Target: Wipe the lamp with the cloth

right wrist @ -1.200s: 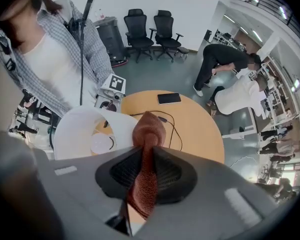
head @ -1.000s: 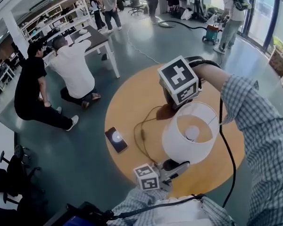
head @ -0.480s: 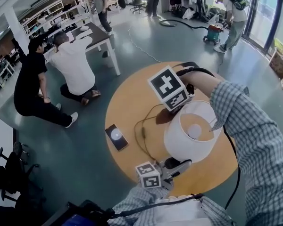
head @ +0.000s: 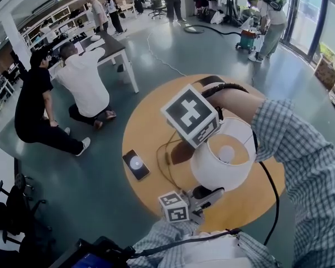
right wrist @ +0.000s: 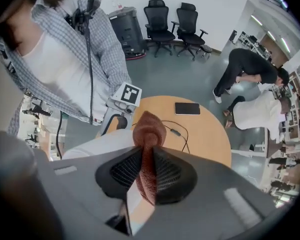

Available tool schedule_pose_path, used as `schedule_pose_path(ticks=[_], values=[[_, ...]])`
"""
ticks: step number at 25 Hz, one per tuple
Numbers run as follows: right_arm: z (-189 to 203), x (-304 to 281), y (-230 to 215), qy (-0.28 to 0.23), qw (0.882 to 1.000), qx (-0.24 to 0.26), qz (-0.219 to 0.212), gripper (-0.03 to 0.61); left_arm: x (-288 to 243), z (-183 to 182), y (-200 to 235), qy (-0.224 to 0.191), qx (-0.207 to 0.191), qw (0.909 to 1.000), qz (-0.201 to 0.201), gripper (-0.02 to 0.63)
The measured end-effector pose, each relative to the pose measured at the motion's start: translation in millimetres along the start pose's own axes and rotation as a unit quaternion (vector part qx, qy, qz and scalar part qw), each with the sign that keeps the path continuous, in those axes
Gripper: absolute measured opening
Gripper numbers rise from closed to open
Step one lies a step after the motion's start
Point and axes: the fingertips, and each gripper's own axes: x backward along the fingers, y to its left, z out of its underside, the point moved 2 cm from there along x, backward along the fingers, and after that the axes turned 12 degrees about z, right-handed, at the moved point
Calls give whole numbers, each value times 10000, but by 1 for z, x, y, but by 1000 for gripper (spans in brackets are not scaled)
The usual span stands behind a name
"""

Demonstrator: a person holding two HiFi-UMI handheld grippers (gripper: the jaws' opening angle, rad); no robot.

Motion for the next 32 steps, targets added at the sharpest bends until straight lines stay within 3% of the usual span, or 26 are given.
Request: schedule_pose_path(ticks=[10, 17, 22, 32], values=[[-21, 28, 25, -33, 9982, 523, 305, 67, 0, 1, -2, 21, 5, 10000, -8, 158], [-36, 2, 50, -228, 9987, 462, -55, 67, 0, -1, -2, 29, -23, 10000, 37, 156], [-52, -13, 58, -465, 9958, 786, 52, 67, 1, 0, 3, 23, -16, 10000, 32, 156], [-61, 7, 82, -753, 9935, 725, 460, 67, 0, 4, 1, 84, -25, 9999, 135, 150]])
